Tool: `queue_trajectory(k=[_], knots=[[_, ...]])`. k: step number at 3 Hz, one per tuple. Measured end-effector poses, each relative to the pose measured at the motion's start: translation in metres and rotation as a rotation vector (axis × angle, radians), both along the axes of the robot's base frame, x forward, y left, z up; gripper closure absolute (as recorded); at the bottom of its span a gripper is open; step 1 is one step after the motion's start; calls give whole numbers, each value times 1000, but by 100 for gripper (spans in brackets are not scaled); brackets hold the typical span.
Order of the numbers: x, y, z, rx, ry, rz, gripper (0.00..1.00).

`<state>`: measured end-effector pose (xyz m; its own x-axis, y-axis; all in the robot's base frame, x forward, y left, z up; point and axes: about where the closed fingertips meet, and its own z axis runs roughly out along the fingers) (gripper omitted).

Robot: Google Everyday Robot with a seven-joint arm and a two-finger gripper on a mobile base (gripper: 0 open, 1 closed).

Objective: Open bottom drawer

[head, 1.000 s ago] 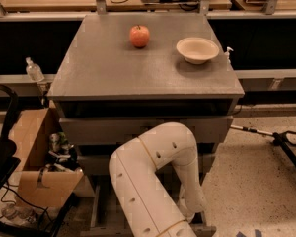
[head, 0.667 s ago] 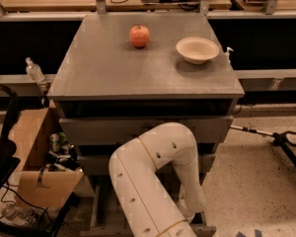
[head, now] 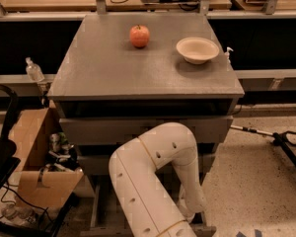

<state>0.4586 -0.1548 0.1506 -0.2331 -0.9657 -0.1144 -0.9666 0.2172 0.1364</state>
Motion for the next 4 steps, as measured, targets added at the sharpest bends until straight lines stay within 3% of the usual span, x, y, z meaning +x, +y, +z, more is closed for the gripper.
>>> queue_trajectory(k=[3, 4], knots=[[1, 0, 0, 0, 0, 0, 4], [12, 3, 0, 0, 0, 0, 0]])
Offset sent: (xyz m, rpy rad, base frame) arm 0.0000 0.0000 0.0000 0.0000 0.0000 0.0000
